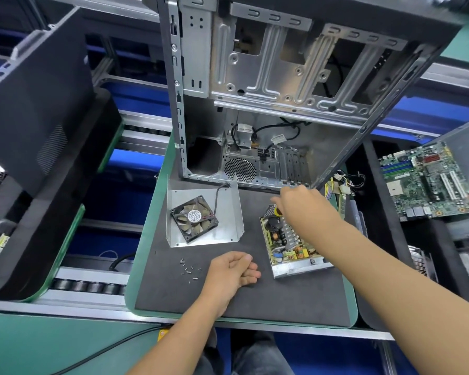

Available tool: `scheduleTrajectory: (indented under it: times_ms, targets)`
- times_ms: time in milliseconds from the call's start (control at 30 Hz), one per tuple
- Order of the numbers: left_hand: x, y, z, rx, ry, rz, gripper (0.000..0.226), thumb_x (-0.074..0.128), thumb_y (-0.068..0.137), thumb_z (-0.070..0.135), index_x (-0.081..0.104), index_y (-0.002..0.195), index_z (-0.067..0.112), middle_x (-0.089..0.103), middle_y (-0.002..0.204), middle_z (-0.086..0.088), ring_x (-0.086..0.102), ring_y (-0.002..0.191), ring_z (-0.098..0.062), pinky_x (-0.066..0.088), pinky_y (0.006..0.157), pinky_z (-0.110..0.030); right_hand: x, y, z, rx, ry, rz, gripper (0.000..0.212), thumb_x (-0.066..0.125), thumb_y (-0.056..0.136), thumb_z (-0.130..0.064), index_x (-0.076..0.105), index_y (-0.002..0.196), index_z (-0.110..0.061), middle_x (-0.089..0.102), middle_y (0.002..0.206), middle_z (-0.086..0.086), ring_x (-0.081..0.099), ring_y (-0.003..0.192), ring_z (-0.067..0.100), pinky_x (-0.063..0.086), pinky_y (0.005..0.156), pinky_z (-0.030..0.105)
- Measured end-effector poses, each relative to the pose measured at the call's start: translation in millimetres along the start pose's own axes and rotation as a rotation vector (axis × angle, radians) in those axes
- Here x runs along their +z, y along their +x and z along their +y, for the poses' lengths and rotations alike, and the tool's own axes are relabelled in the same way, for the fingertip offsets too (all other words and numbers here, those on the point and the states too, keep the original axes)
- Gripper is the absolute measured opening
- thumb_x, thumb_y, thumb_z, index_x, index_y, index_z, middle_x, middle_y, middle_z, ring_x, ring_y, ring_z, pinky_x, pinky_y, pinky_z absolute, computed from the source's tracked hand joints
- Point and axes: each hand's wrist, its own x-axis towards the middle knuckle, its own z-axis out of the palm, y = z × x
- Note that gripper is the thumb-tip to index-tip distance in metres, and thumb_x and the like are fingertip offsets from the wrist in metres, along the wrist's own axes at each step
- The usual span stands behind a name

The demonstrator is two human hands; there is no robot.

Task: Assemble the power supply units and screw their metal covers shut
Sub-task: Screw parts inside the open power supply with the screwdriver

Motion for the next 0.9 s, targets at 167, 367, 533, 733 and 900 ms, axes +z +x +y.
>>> scheduleTrajectory:
  times_ms: [167, 367, 533, 733, 900]
  targets:
    - [-0.9, 0.2, -1.6, 0.002, -0.004, -0.001, 0.015, 0.065, 0.096, 0.01, 0.068, 0.101, -0.003, 0.073, 0.08, -0.014, 0.072, 0.072, -0.024, 0.057, 0.064, -0.025, 3.7, -4.7, -2.0, -0.062, 0.199, -0.048, 0.02, 0.056, 0.093, -0.003, 0.046, 0.109, -0.009, 0.037, 0.106, 0.009, 0.051, 0.076, 0.025, 0.049, 0.072, 0.038]
    - [-1.4, 0.9, -2.7, 0.002, -0.006, 0.0, 0.014, 0.065, 0.095, 0.011, 0.068, 0.1, -0.002, 0.073, 0.081, -0.015, 0.072, 0.073, -0.025, 0.057, 0.065, -0.026, 3.3, -4.5, -5.6, 0.02, 0.004, -0.027, 0.029, 0.044, 0.105, -0.033, 0.05, 0.119, -0.008, 0.053, 0.116, 0.014, 0.058, 0.105, 0.038, 0.045, 0.076, 0.038]
    - [-0.2, 1.0, -1.8, -0.004, -0.013, 0.013, 0.013, 0.064, 0.096, 0.009, 0.067, 0.1, -0.003, 0.073, 0.08, -0.015, 0.072, 0.071, -0.024, 0.057, 0.064, -0.025, 1.3, -3.9, -8.7, -0.069, 0.078, -0.04, 0.024, 0.054, 0.094, -0.001, 0.048, 0.116, -0.007, 0.043, 0.12, 0.013, 0.059, 0.096, 0.032, 0.046, 0.072, 0.035]
    - [0.6, -1.6, 0.0, 0.003, -0.011, 0.009, 0.014, 0.061, 0.097, 0.008, 0.067, 0.101, -0.004, 0.072, 0.079, -0.014, 0.071, 0.071, -0.022, 0.058, 0.065, -0.026, 1.6, -3.6, -3.0, -0.04, 0.046, -0.002, 0.022, 0.054, 0.097, -0.011, 0.044, 0.116, -0.01, 0.037, 0.121, 0.013, 0.047, 0.097, 0.03, 0.043, 0.076, 0.036]
    - [1.0, -2.1, 0.7, 0.004, -0.011, 0.004, 0.014, 0.061, 0.097, 0.008, 0.067, 0.101, -0.004, 0.072, 0.08, -0.014, 0.071, 0.071, -0.022, 0.058, 0.065, -0.026, 0.3, -7.8, 0.0, 0.002, 0.053, -0.036, 0.02, 0.045, 0.104, -0.019, 0.045, 0.119, -0.007, 0.047, 0.117, 0.014, 0.06, 0.1, 0.034, 0.048, 0.077, 0.038]
